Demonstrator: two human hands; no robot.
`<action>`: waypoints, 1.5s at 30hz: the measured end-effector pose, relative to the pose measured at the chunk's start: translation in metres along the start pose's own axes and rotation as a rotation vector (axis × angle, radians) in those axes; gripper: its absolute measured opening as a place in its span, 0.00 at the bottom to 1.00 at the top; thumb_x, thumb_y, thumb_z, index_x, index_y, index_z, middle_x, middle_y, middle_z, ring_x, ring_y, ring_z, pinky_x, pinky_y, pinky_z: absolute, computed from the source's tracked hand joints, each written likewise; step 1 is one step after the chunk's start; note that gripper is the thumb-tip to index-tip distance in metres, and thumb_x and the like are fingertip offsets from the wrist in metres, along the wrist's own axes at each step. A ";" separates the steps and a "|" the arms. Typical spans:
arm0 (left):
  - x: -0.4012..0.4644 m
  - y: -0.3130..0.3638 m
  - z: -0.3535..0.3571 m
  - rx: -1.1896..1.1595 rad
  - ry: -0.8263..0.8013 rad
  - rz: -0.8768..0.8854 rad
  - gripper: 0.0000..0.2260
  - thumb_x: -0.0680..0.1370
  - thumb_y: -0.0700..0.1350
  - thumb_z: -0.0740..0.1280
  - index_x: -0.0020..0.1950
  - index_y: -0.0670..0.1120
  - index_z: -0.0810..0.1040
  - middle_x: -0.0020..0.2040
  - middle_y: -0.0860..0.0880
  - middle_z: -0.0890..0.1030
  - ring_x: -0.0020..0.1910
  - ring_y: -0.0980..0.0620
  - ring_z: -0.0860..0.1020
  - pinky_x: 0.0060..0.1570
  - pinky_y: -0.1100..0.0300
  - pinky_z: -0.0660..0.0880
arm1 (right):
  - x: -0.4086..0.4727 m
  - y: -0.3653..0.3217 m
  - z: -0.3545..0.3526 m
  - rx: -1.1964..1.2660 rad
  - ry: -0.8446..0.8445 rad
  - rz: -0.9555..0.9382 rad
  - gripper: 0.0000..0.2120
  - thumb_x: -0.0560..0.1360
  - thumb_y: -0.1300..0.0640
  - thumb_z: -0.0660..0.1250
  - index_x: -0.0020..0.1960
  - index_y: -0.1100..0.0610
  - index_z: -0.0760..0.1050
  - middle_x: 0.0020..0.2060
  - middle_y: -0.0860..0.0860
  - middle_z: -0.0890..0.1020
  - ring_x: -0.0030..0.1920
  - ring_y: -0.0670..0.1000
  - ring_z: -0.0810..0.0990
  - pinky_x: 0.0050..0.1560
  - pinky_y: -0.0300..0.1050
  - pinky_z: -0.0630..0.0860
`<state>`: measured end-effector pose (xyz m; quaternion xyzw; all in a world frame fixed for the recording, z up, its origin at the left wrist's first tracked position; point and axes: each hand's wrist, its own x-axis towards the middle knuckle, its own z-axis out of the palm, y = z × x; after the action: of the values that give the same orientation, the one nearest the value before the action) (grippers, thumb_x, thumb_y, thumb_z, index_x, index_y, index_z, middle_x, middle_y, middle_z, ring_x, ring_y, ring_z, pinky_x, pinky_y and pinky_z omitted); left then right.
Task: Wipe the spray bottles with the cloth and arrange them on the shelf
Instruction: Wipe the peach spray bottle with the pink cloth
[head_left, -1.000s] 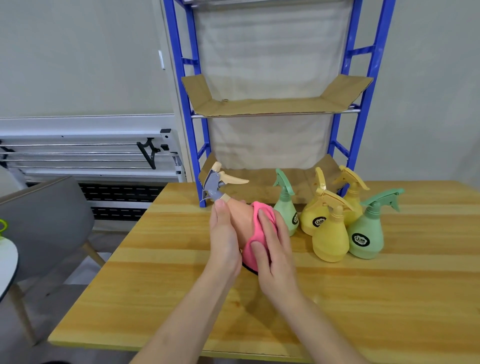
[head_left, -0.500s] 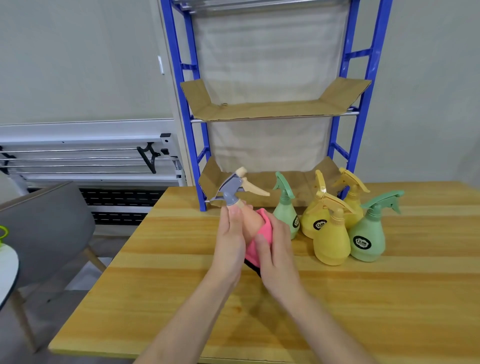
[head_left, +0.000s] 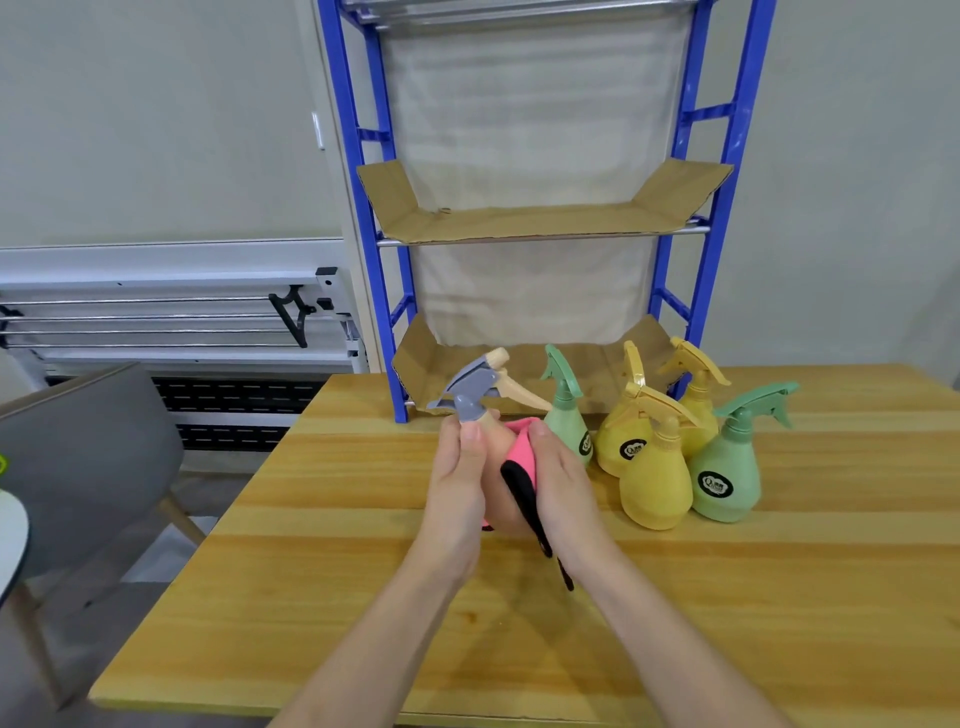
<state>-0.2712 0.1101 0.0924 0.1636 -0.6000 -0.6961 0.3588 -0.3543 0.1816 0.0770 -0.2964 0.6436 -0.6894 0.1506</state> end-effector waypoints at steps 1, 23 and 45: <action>0.001 0.000 0.000 -0.028 0.016 -0.028 0.15 0.86 0.53 0.55 0.66 0.48 0.76 0.57 0.46 0.85 0.56 0.50 0.84 0.50 0.57 0.80 | -0.003 0.000 0.000 0.063 -0.015 0.024 0.20 0.88 0.45 0.52 0.54 0.45 0.83 0.48 0.47 0.86 0.53 0.49 0.83 0.53 0.41 0.79; 0.020 0.023 0.001 -0.070 0.125 0.040 0.20 0.83 0.61 0.57 0.65 0.53 0.80 0.61 0.47 0.83 0.63 0.47 0.81 0.66 0.45 0.77 | -0.026 0.019 0.001 0.148 -0.131 -0.082 0.27 0.82 0.33 0.50 0.79 0.38 0.58 0.69 0.37 0.74 0.67 0.33 0.75 0.62 0.30 0.74; 0.021 0.018 -0.004 -0.053 -0.078 0.062 0.20 0.82 0.51 0.65 0.73 0.51 0.71 0.66 0.45 0.81 0.67 0.44 0.78 0.65 0.47 0.77 | -0.022 0.021 0.005 0.294 -0.071 -0.055 0.33 0.74 0.24 0.59 0.75 0.34 0.60 0.70 0.47 0.76 0.65 0.43 0.81 0.60 0.44 0.81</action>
<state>-0.2774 0.0920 0.1124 0.1079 -0.5998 -0.7061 0.3606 -0.3377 0.1876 0.0517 -0.3129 0.5216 -0.7692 0.1959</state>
